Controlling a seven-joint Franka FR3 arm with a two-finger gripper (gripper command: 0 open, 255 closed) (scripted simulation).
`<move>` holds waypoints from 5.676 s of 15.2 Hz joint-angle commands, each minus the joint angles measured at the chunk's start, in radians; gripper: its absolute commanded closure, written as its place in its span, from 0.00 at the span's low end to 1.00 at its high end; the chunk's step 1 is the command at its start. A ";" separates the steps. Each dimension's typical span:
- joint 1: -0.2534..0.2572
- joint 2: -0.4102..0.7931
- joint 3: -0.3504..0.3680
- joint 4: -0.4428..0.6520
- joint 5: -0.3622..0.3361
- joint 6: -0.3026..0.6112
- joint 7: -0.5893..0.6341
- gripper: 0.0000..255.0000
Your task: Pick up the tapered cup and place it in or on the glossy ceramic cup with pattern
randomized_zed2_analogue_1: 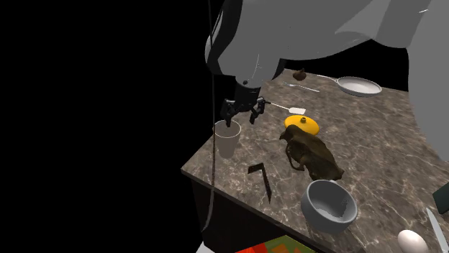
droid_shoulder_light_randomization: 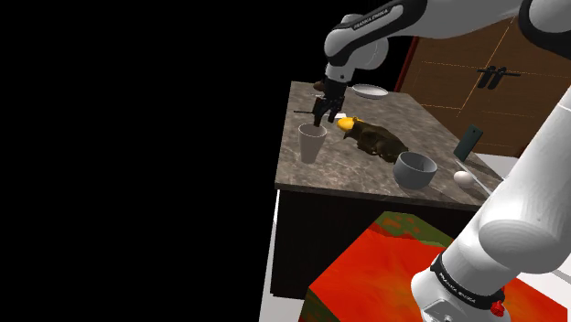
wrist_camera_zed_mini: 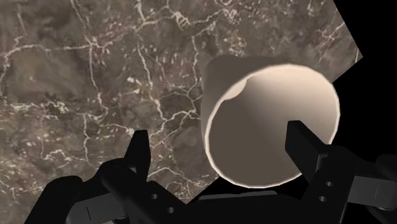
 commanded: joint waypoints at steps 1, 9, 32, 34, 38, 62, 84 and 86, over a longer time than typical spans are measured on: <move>-0.003 0.035 0.000 0.020 0.012 0.016 -0.013 0.00; 0.000 0.076 0.006 -0.020 0.031 0.096 -0.025 0.00; 0.002 0.033 0.003 0.025 0.010 0.011 -0.004 1.00; 0.002 0.023 0.002 0.040 0.006 -0.013 0.002 1.00; 0.002 0.004 0.001 0.072 -0.003 -0.063 0.012 1.00; -0.028 -0.150 -0.031 0.171 -0.052 -0.316 -0.002 1.00; -0.234 -0.562 -0.267 -0.078 -0.262 -0.482 -0.359 1.00; -0.253 -0.579 -0.296 -0.073 -0.283 -0.502 -0.400 1.00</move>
